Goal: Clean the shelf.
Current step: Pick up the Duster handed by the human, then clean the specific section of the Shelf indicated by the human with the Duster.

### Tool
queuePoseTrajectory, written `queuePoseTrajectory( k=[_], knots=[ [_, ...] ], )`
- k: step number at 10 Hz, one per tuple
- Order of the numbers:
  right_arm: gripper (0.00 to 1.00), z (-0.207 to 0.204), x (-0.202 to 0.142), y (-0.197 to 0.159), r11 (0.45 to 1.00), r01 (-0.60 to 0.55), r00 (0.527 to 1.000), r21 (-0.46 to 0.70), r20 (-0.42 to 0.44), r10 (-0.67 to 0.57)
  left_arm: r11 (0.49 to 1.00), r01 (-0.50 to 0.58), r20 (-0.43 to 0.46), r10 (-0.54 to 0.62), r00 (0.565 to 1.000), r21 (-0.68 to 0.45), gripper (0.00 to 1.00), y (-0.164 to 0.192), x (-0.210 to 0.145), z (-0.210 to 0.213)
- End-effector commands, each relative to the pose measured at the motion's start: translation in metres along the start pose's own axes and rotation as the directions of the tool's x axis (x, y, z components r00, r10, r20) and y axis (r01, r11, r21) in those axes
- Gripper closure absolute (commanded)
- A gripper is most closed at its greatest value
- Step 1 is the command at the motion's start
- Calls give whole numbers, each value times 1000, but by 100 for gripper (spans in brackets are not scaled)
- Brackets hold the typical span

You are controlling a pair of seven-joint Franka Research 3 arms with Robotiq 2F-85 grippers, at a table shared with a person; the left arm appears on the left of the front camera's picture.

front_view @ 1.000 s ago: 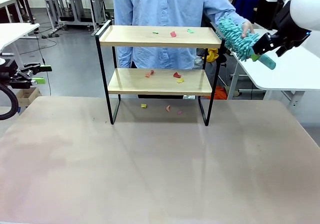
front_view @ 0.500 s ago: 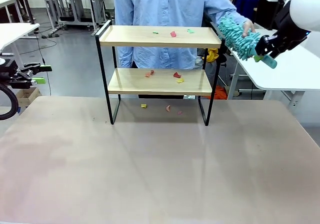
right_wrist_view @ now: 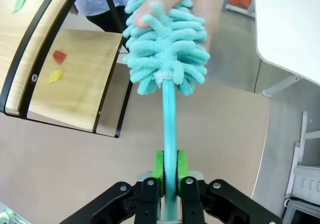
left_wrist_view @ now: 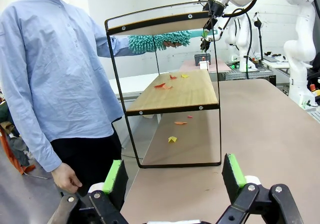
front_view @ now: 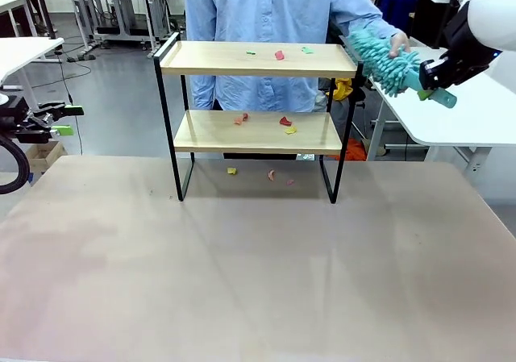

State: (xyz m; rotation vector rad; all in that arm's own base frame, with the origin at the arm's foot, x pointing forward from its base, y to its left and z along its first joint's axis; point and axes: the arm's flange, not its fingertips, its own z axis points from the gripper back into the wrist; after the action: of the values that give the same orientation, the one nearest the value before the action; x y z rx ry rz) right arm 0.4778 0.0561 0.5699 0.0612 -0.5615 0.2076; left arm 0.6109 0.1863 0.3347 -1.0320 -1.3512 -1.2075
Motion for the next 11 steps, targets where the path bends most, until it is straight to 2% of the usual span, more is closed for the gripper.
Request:
queuePoseTrajectory(
  k=[1,3,4,11],
  knots=[
    [100,0,-2,3,998,53,999,-36,-1,-53,1000,4,-1,-4,1000,-1,0,0,4,-1],
    [100,0,-2,-2,995,85,996,-43,20,-84,1000,4,-1,-4,1000,-1,0,0,4,-1],
    [100,0,0,-1,1000,27,1000,-3,-1,-27,1000,4,-1,-4,1000,-1,0,0,4,-1],
    [100,0,0,-1,1000,27,1000,-3,-1,-27,1000,4,-1,-4,1000,-1,0,0,4,-1]
  ],
)
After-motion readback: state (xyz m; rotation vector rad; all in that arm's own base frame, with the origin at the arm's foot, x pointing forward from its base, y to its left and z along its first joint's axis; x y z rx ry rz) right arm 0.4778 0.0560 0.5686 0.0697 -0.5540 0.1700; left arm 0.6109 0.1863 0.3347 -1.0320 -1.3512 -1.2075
